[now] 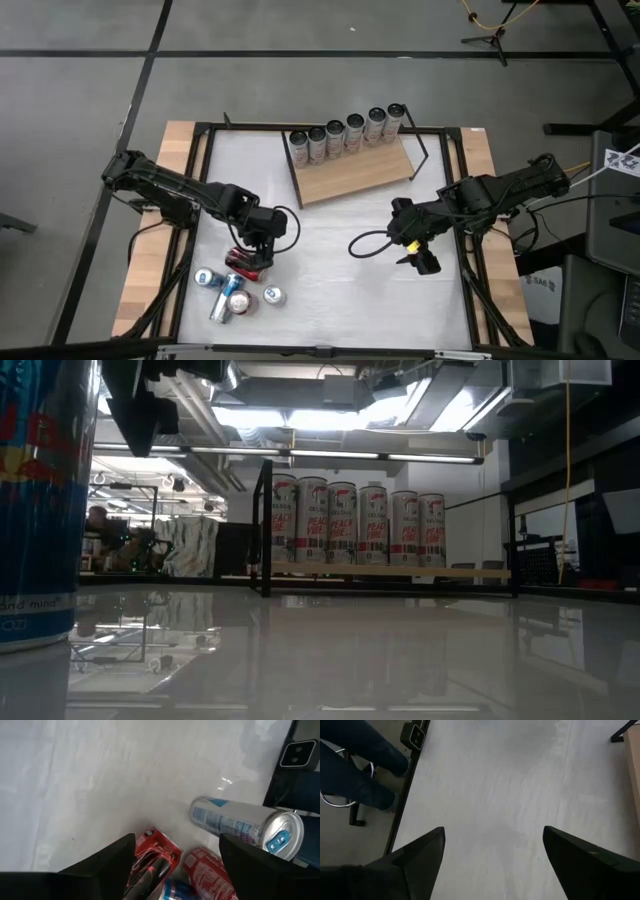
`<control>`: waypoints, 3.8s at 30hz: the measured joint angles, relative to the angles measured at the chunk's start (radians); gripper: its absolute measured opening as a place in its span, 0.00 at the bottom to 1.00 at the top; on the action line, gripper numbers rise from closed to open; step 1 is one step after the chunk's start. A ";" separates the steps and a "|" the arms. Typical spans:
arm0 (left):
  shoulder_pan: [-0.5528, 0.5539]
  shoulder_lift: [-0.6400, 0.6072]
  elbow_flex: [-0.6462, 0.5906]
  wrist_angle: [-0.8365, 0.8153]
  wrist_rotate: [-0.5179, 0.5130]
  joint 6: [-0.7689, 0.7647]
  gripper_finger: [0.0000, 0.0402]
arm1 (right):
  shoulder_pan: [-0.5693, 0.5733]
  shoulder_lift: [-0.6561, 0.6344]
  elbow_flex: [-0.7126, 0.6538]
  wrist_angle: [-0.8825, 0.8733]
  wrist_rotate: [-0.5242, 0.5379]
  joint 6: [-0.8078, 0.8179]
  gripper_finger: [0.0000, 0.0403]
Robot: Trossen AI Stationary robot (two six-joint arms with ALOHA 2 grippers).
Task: Place canned beverage on shelf
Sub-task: Put the red black soda can on the shelf
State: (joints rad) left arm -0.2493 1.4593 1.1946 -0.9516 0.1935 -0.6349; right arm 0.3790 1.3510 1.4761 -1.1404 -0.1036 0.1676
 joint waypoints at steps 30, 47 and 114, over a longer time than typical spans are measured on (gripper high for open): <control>-0.196 0.000 -0.073 -0.235 -0.232 0.256 0.93 | 0.000 0.000 0.000 0.003 0.000 -0.001 0.82; -0.284 0.000 -0.269 0.007 -0.230 0.217 0.93 | 0.000 0.000 0.000 0.043 0.000 -0.002 0.82; 0.022 0.000 -0.330 0.200 -0.648 0.351 0.93 | 0.000 0.003 -0.001 0.159 0.183 0.011 0.82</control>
State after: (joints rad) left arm -0.2272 1.4593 0.8650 -0.7519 -0.4545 -0.2840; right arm 0.3790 1.3537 1.4754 -0.9817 0.0792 0.1783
